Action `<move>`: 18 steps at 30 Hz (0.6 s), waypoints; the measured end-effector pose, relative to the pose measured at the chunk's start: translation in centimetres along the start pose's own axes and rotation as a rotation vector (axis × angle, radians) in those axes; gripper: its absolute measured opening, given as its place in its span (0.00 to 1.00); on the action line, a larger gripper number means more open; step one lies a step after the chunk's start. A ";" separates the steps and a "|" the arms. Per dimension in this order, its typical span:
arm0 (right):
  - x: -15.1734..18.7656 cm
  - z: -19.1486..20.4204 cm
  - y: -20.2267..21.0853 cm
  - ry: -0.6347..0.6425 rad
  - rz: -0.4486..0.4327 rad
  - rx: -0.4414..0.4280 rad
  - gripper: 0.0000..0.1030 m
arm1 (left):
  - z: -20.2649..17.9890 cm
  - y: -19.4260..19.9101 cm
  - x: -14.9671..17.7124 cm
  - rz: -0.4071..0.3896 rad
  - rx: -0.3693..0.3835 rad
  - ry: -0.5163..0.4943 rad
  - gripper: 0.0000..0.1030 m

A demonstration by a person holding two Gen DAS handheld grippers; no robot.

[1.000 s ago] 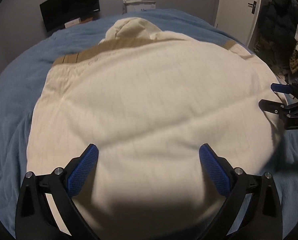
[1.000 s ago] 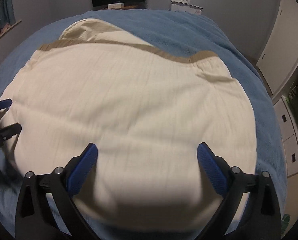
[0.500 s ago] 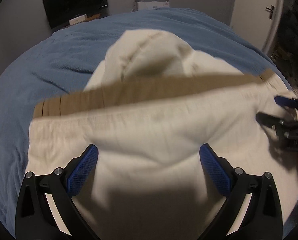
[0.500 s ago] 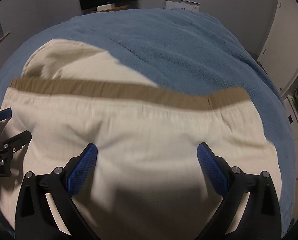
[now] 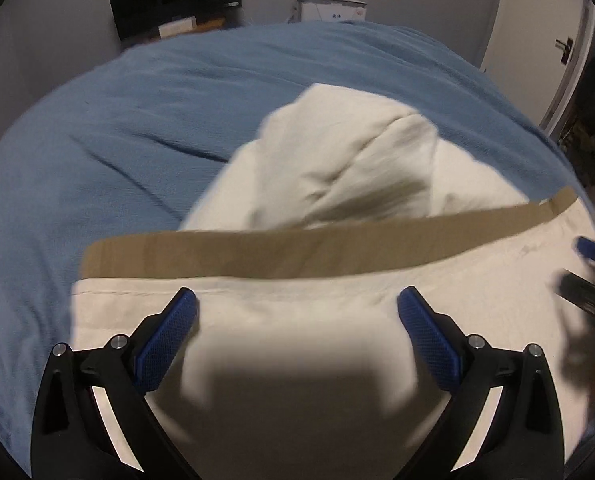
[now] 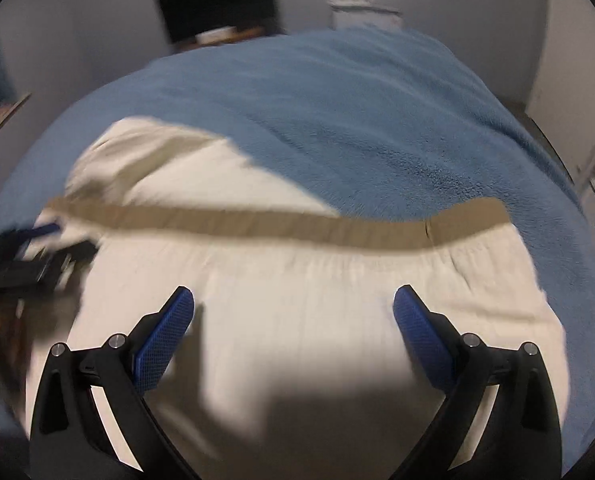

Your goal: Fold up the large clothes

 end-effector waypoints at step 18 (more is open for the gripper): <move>7.6 -6.2 9.3 -0.124 -0.038 0.061 0.92 | -1.8 11.1 9.9 -0.035 0.066 0.123 0.94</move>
Point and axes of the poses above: each gripper's, at about its wrist camera, not at the fingertips, and y roughly against the way its jaws point, z to its left, x to its underside, the point moved 7 cm from there along -y, roughly the way its jaws point, and after that the axes turned 13 degrees about x, right-handed, at the moved point
